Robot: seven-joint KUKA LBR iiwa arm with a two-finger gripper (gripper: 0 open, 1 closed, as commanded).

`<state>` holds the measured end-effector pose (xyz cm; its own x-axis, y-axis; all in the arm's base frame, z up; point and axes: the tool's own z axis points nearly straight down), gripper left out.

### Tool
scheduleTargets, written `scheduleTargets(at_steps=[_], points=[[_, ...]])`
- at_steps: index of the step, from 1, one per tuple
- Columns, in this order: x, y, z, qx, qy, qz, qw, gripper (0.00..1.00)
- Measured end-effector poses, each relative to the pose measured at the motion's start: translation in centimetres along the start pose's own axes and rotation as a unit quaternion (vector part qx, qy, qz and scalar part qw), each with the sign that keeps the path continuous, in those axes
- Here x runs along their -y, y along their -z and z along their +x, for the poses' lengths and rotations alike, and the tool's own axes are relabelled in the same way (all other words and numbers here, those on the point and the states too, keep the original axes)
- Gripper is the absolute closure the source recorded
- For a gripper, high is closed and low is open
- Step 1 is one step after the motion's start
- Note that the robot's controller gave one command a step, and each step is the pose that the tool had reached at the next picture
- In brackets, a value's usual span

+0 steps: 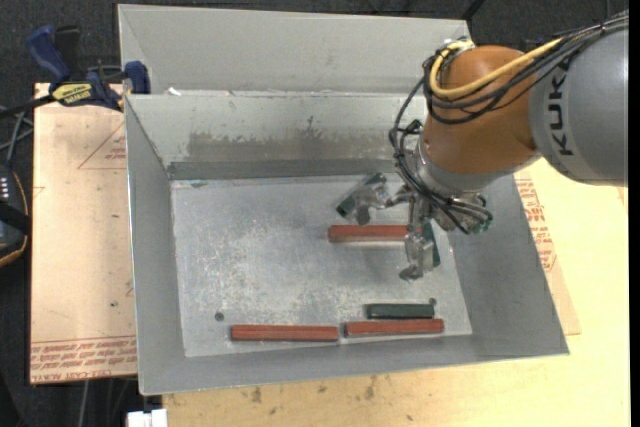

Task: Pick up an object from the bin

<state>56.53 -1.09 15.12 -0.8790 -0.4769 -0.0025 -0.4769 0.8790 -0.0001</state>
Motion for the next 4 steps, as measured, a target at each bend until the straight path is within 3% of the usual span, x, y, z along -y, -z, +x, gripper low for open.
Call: scheduleTargets(at_steps=[1,2,3,4], points=[[-0.3,-1.4,-0.4,-0.0012,0.010,-0.001,0.9999,0.00],[1.7,-7.9,-3.0,-0.0001,0.006,0.000,1.0000,1.00],[1.7,-7.9,-3.0,-0.0001,0.006,0.000,1.0000,1.00],[2.9,5.2,-0.7,0.0014,0.105,0.001,0.9945,1.00]])
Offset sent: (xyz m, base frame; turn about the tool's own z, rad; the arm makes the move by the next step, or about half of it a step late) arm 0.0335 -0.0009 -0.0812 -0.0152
